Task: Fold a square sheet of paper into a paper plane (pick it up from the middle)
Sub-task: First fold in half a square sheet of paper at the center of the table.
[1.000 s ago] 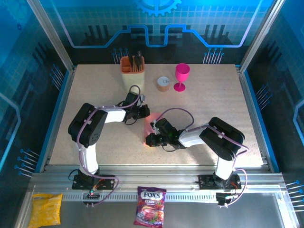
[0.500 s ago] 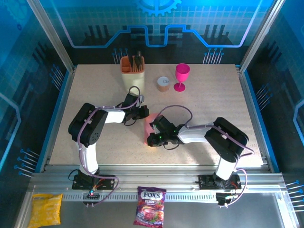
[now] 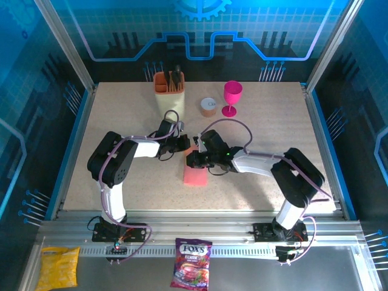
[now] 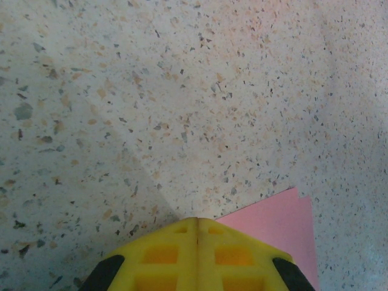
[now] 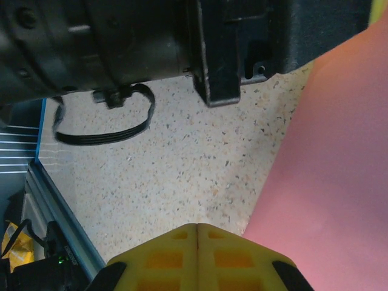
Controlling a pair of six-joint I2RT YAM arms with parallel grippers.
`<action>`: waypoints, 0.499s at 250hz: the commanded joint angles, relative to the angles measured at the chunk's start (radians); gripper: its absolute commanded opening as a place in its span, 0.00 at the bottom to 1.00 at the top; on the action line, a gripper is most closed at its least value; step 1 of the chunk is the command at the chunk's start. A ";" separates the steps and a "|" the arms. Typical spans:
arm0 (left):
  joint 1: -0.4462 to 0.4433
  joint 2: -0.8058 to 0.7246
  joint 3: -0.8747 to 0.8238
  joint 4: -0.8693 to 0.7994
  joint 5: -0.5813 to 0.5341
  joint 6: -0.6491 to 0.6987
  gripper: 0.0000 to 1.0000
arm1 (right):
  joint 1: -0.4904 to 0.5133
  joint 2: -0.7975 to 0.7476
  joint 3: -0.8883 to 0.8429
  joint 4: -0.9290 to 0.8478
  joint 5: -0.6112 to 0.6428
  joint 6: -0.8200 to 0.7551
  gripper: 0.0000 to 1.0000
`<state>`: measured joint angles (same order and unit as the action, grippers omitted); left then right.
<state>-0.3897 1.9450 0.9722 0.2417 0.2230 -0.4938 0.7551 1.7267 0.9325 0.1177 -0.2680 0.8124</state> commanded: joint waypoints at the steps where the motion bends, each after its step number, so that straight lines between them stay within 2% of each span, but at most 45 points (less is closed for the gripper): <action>1: 0.004 0.026 -0.027 -0.060 -0.019 0.027 0.00 | -0.003 0.065 0.028 0.062 -0.014 0.025 0.00; 67: 0.004 0.031 -0.023 -0.068 -0.021 0.032 0.00 | -0.004 0.180 0.067 0.133 0.006 0.038 0.00; 125: 0.005 0.038 -0.025 -0.067 -0.023 0.029 0.00 | 0.027 0.242 0.101 0.014 0.027 -0.035 0.00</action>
<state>-0.3901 1.9450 0.9722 0.2417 0.2230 -0.4900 0.7589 1.9366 1.0084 0.1974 -0.2623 0.8291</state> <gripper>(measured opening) 0.051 0.061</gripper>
